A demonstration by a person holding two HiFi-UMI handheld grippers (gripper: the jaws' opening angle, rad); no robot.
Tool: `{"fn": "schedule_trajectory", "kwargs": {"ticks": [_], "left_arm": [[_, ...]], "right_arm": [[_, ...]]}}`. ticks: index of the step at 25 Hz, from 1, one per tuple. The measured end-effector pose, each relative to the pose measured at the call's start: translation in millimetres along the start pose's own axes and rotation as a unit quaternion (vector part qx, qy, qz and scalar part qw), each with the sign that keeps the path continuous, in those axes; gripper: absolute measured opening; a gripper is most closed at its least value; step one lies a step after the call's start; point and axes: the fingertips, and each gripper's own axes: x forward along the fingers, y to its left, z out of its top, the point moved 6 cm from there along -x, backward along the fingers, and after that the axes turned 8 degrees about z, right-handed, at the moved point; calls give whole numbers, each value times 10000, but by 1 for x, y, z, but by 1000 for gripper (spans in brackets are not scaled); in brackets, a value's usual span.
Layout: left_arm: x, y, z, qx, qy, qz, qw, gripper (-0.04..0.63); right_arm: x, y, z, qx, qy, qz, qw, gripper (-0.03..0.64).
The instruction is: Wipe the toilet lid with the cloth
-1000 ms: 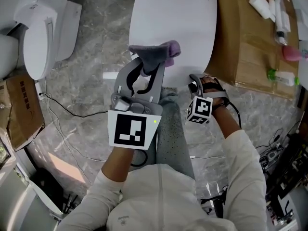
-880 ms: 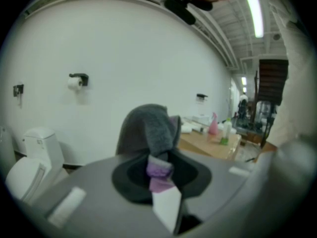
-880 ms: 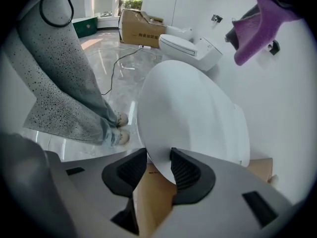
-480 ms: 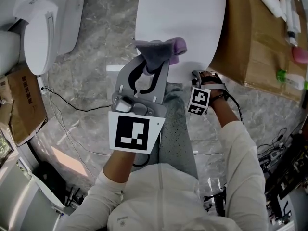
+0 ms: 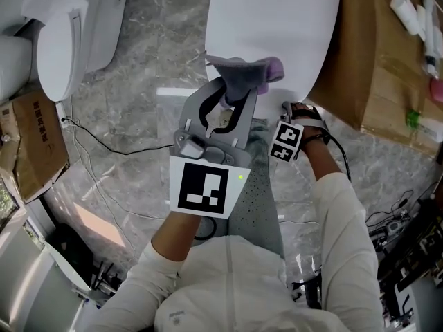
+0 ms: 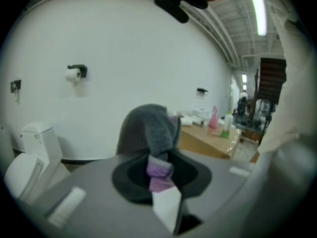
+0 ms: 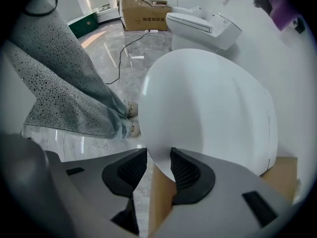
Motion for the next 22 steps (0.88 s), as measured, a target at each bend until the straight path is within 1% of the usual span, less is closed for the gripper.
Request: {"fn": "schedule_trajectory", "kwargs": {"ticks": [2,6,13,16,17,18,19,20,22], "left_arm": [[3,-1,-4,-15,37,-46,10000,66],[15,-4,-20,-73,193,-135,9997,66],[47,-19,-61,15,613,-452,9971,66],[58,-25,-80,-24,878,-601,9943,65],[60,-27,-85,-49,969,-646,9932,66],[62,-28,-90,-67,1055,-683,9921,66],[62,-28,-94,-75,1123,-710,9911,66],[63,-28,-98,-68,1171,-733,9904,66],[65,-26,-103,-51,1245,-776,9892,66]], "right_arm": [[2,-1,1,149,-43,150,9998,160],[-2,-7,2,530,-317,561,9965,160],[-2,-7,3,677,-374,531,9956,160],[-3,-8,2,933,-457,609,9927,159],[-5,-9,3,1110,-532,646,9903,146],[-8,-12,3,1328,-640,662,9869,59],[-11,-15,4,1572,-770,659,9823,43],[-16,-18,5,1830,-917,645,9767,43],[-27,-26,7,2368,-1245,594,9617,34]]}}
